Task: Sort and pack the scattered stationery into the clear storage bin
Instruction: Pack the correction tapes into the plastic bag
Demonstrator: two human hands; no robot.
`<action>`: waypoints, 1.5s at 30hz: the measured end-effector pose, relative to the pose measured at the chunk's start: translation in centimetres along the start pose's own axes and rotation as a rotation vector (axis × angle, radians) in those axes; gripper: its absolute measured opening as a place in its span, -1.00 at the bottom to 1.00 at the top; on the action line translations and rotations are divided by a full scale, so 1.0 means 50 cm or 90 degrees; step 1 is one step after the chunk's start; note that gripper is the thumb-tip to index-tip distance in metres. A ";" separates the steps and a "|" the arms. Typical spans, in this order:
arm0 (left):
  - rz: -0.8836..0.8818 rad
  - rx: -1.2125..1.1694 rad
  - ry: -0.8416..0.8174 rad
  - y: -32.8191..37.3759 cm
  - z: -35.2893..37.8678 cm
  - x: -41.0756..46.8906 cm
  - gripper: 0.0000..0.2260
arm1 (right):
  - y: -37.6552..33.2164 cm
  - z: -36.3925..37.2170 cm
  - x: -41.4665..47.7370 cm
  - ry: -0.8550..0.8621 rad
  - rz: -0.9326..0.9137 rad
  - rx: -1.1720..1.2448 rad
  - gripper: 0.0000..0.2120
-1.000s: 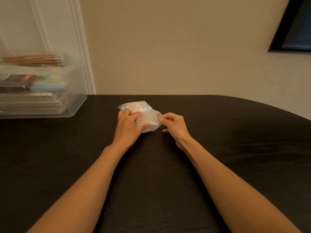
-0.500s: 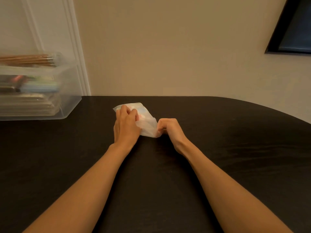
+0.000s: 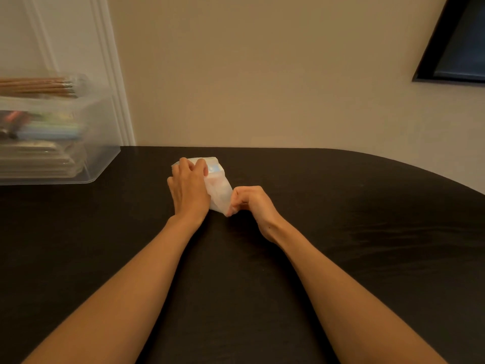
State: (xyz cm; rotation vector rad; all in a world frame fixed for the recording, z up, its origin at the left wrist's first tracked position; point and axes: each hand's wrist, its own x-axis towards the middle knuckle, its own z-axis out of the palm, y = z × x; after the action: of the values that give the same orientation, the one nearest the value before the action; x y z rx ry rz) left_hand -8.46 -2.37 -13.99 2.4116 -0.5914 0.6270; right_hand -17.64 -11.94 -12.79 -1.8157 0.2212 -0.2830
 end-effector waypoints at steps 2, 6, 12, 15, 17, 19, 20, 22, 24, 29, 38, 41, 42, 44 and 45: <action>-0.006 -0.002 -0.010 -0.005 -0.002 0.000 -0.76 | -0.007 0.003 0.005 -0.003 0.027 -0.020 -0.70; 0.033 -0.042 -0.073 -0.018 -0.010 -0.004 -0.66 | 0.003 -0.001 0.012 0.058 0.053 0.030 -0.72; 0.083 -0.048 -0.175 -0.049 -0.027 -0.007 -0.59 | 0.010 -0.008 0.006 0.080 0.011 0.147 -0.72; 0.088 -0.026 -0.151 -0.041 -0.022 -0.007 -0.63 | 0.010 -0.001 0.005 0.053 -0.003 0.087 -0.72; 0.082 -0.030 -0.144 -0.035 -0.018 -0.007 -0.64 | 0.010 -0.002 0.006 0.055 -0.011 0.065 -0.70; 0.072 -0.048 -0.136 -0.033 -0.014 -0.005 -0.65 | 0.012 -0.006 0.010 0.060 -0.008 0.093 -0.67; 0.071 -0.050 -0.133 -0.033 -0.014 -0.005 -0.65 | 0.013 -0.007 0.012 0.059 0.001 0.131 -0.66; 0.073 -0.036 -0.130 -0.031 -0.013 -0.003 -0.65 | 0.012 -0.004 0.015 0.055 0.015 0.179 -0.66; 0.074 -0.013 -0.127 -0.026 -0.013 -0.003 -0.66 | 0.008 -0.002 0.016 0.061 0.017 0.160 -0.65; 0.068 0.037 -0.132 -0.018 -0.008 0.001 -0.66 | 0.004 0.002 0.009 0.076 -0.002 0.120 -0.66; 0.031 -0.001 -0.201 -0.031 -0.010 0.010 -0.60 | 0.016 0.007 0.011 0.148 -0.026 -0.067 -0.81; 0.010 -0.007 -0.146 -0.032 -0.033 -0.016 -0.61 | 0.019 0.014 0.005 0.183 -0.064 -0.217 -0.85; 0.009 -0.003 -0.133 -0.031 -0.043 -0.026 -0.61 | 0.019 0.018 0.005 0.197 -0.072 -0.292 -0.86; 0.018 -0.004 -0.117 -0.037 -0.059 -0.047 -0.63 | 0.018 0.026 0.001 0.211 -0.085 -0.413 -0.87; 0.027 -0.010 -0.113 -0.043 -0.064 -0.056 -0.63 | 0.016 0.030 -0.003 0.217 -0.088 -0.451 -0.88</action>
State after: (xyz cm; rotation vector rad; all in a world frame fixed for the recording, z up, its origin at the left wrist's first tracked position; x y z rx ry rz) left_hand -10.50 1.93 -14.09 2.4616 -0.7198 0.4254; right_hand -17.30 -10.72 -13.95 -2.4802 0.4795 -0.6785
